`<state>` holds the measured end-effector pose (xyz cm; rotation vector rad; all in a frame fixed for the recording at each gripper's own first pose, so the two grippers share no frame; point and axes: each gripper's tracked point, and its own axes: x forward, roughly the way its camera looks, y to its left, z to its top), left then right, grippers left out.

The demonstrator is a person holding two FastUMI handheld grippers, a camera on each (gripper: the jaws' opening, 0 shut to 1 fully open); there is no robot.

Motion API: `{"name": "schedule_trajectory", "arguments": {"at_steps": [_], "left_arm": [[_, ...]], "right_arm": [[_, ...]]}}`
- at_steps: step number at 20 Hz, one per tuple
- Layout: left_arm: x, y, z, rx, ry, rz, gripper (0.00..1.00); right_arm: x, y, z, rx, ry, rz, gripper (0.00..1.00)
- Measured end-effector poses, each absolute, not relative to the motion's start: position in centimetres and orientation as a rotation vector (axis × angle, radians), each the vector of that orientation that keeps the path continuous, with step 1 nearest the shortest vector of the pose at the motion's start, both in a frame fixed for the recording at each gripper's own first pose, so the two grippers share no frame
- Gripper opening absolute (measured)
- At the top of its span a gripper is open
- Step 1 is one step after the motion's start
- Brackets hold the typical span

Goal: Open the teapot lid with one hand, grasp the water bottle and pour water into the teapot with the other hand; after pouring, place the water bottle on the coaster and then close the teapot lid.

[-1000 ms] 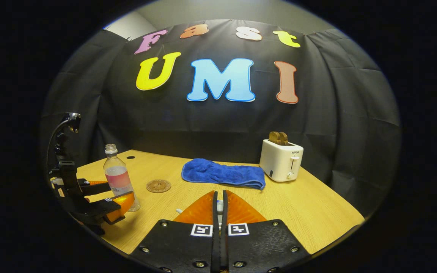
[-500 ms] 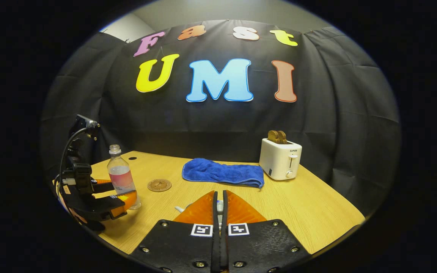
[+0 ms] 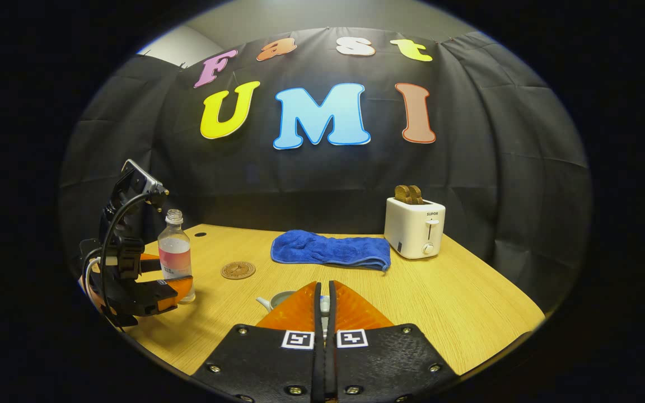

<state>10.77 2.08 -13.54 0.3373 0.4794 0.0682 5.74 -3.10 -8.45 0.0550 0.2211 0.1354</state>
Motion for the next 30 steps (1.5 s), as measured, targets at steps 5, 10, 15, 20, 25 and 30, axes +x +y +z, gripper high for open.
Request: {"name": "schedule_trajectory", "arguments": {"at_steps": [5,10,15,20,25,30], "left_arm": [[10.3,3.4,-11.7,0.67,0.456,0.091,0.86],[10.7,3.3,-9.9,0.973,0.433,0.068,0.87],[11.3,1.2,-10.0,1.137,0.437,0.001,0.87],[11.1,-1.8,-11.1,1.287,0.457,-0.097,0.87],[10.1,-3.8,-11.8,1.393,0.458,-0.127,0.87],[10.1,-5.1,-12.5,1.52,0.471,-0.167,0.87]], "right_arm": [[5.5,-4.2,-8.2,0.064,0.21,0.148,0.01],[5.2,-6.3,-8.2,0.076,0.201,0.136,0.01],[4.8,-7.8,-8.7,0.088,0.208,0.12,0.01],[4.5,-8.9,-9.2,0.099,0.211,0.11,0.01],[4.2,-9.7,-9.6,0.107,0.213,0.105,0.01],[3.9,-10.5,-9.7,0.1,0.208,0.102,0.01]]}}
